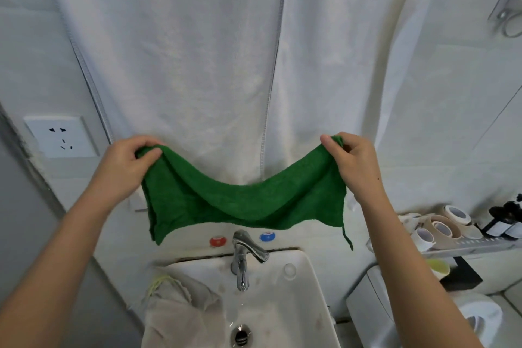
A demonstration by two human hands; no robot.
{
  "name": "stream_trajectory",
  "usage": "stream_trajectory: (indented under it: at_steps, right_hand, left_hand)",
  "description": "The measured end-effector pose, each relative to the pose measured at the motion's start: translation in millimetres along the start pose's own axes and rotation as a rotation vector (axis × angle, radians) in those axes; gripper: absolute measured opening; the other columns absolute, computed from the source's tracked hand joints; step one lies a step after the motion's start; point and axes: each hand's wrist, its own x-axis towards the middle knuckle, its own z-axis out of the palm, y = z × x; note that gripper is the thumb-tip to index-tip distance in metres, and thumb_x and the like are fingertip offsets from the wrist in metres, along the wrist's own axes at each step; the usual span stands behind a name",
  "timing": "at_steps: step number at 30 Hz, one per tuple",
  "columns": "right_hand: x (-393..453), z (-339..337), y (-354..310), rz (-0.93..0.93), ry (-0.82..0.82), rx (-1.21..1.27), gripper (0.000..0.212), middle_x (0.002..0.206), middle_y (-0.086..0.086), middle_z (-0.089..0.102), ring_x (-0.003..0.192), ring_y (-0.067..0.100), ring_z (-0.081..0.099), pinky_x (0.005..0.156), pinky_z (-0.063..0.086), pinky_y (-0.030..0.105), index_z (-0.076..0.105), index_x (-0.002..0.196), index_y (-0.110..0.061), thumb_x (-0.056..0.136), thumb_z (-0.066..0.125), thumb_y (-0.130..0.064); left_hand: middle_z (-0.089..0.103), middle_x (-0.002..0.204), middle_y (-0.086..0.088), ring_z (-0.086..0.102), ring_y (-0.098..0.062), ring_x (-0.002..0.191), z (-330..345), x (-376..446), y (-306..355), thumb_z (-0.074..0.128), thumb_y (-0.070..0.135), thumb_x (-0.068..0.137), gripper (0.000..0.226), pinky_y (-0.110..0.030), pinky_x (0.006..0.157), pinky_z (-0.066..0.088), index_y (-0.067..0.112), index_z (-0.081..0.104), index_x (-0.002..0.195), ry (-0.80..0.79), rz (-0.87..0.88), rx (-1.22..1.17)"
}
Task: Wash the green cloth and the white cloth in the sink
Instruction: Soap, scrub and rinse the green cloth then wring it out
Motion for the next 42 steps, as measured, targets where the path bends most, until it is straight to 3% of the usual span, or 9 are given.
stream_trajectory:
  at_steps: [9, 17, 22, 25, 28, 31, 34, 38, 42]
  right_hand:
    - [0, 4, -2, 0.012, 0.111, -0.143, 0.057, 0.053, -0.002, 0.019, 0.051, 0.014, 0.02, 0.05, 0.017, 0.026, 0.024, 0.056, -0.015, 0.092, 0.064, -0.034]
    - [-14, 38, -26, 0.531, -0.236, 0.542, 0.032, 0.06, 0.005, 0.061, 0.055, 0.016, 0.062, 0.053, 0.054, 0.024, 0.059, 0.071, -0.005, 0.09, 0.066, -0.03]
    - [-32, 67, -29, 0.397, -0.382, 0.44, 0.017, 0.077, 0.011, 0.071, 0.068, 0.016, 0.068, 0.06, 0.055, 0.026, 0.07, 0.087, -0.002, 0.094, 0.062, -0.015]
    - [-44, 84, -30, 0.207, -0.37, 0.194, 0.028, 0.07, 0.022, 0.063, 0.061, 0.019, 0.055, 0.06, 0.045, 0.032, 0.066, 0.077, 0.002, 0.094, 0.059, -0.019]
    - [-56, 94, -33, -0.034, -0.327, -0.107, 0.032, 0.053, -0.003, 0.047, 0.053, 0.013, 0.042, 0.054, 0.033, 0.03, 0.058, 0.067, -0.009, 0.096, 0.055, -0.023]
    - [-66, 97, -35, -0.193, -0.276, -0.306, 0.025, 0.057, -0.009, 0.046, 0.055, 0.014, 0.044, 0.05, 0.032, 0.026, 0.055, 0.074, -0.019, 0.097, 0.051, -0.025]
    - [-69, 96, -30, -0.295, -0.255, -0.336, 0.015, 0.069, -0.005, 0.058, 0.062, 0.014, 0.05, 0.054, 0.037, 0.028, 0.063, 0.087, -0.017, 0.092, 0.053, -0.026]
    - [-73, 93, -27, -0.382, -0.307, -0.381, 0.035, 0.093, -0.003, 0.067, 0.081, 0.015, 0.059, 0.066, 0.048, 0.028, 0.064, 0.115, -0.019, 0.085, 0.058, -0.036]
    - [-72, 94, -24, -0.417, -0.22, -0.386, 0.027, 0.093, 0.0, 0.069, 0.079, 0.018, 0.063, 0.064, 0.048, 0.029, 0.067, 0.113, -0.016, 0.089, 0.063, -0.027]
  left_hand:
    - [0.067, 0.061, 0.016, 0.061, 0.005, 0.059, -15, 2, 17, 0.064, 0.004, 0.087, 0.029, -0.006, 0.057, 0.047, 0.026, 0.069, 0.069, 0.066, -0.141, -0.17]
    - [0.064, 0.059, 0.007, 0.06, -0.005, 0.052, 29, -5, 39, 0.062, 0.005, 0.088, 0.011, -0.017, 0.046, 0.046, 0.015, 0.066, 0.083, -0.091, -0.406, -0.414]
    - [0.064, 0.058, 0.002, 0.059, -0.011, 0.048, 54, -16, 58, 0.058, 0.002, 0.089, 0.012, -0.02, 0.042, 0.047, 0.011, 0.066, 0.09, -0.243, -0.409, -0.415]
    - [0.069, 0.067, -0.005, 0.063, -0.011, 0.054, 65, -22, 66, 0.055, 0.001, 0.092, 0.017, -0.021, 0.046, 0.051, 0.012, 0.065, 0.098, -0.34, -0.38, -0.346]
    - [0.071, 0.081, -0.016, 0.068, -0.017, 0.066, 74, -25, 73, 0.051, 0.0, 0.092, 0.023, -0.023, 0.054, 0.055, 0.014, 0.063, 0.106, -0.375, -0.36, -0.284]
    - [0.07, 0.089, -0.016, 0.07, -0.018, 0.079, 80, -25, 76, 0.047, -0.003, 0.092, 0.034, -0.023, 0.064, 0.057, 0.016, 0.06, 0.116, -0.403, -0.369, -0.268]
    - [0.069, 0.098, -0.016, 0.07, -0.017, 0.087, 80, -26, 75, 0.044, -0.01, 0.088, 0.05, -0.023, 0.071, 0.057, 0.014, 0.053, 0.13, -0.459, -0.362, -0.287]
    - [0.068, 0.102, -0.02, 0.07, -0.019, 0.088, 77, -28, 76, 0.04, -0.013, 0.087, 0.056, -0.022, 0.072, 0.057, 0.013, 0.048, 0.136, -0.437, -0.33, -0.3]
    - [0.069, 0.096, -0.02, 0.069, -0.018, 0.092, 79, -31, 77, 0.04, -0.012, 0.088, 0.054, -0.025, 0.08, 0.056, 0.012, 0.049, 0.136, -0.436, -0.263, -0.267]
